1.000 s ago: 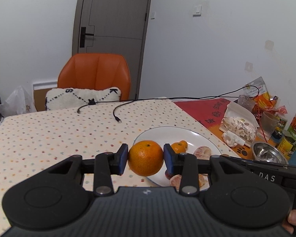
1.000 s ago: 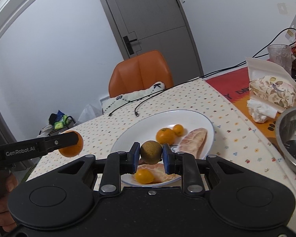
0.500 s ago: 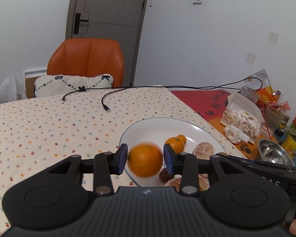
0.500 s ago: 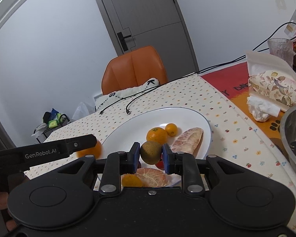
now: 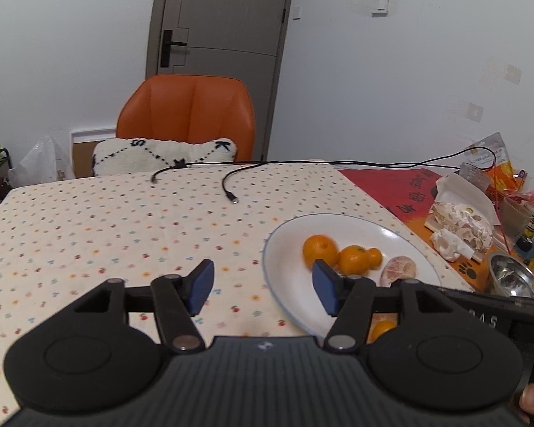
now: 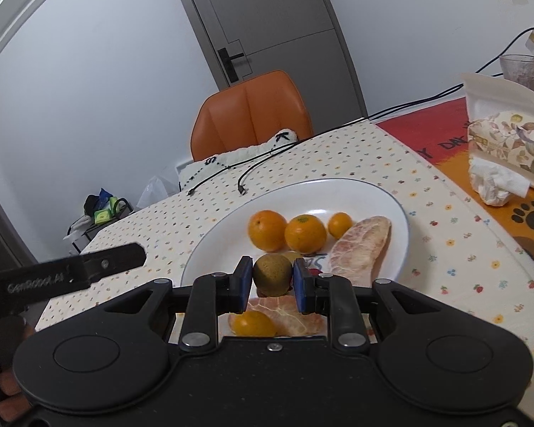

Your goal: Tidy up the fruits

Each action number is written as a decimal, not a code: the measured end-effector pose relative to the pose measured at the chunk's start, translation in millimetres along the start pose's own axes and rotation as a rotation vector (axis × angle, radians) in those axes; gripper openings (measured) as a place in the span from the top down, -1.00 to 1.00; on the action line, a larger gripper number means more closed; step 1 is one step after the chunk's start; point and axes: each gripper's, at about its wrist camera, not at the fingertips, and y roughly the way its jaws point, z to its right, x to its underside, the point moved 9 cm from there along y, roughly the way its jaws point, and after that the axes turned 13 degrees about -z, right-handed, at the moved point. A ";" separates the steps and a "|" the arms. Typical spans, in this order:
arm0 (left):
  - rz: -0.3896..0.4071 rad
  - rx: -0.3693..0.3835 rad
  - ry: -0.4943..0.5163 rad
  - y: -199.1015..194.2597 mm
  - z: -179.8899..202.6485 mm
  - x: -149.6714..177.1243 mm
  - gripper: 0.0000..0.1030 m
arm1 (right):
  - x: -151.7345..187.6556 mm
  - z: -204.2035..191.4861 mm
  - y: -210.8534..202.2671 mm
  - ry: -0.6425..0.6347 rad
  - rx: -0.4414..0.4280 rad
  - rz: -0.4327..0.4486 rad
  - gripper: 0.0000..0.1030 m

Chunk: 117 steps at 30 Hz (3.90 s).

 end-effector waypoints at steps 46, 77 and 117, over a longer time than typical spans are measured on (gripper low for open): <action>0.089 -0.113 -0.161 -118.0 -116.6 43.1 -0.74 | 24.8 -86.5 -48.5 -0.082 -0.001 0.037 -0.85; 0.054 -0.103 -0.021 -186.6 -120.1 87.8 -0.81 | 74.4 -134.8 -112.2 -0.161 -0.015 -0.019 -1.00; -0.018 -0.097 -0.001 -178.6 -100.7 109.5 -0.81 | 100.0 -137.6 -124.1 -0.203 -0.008 -0.072 -1.00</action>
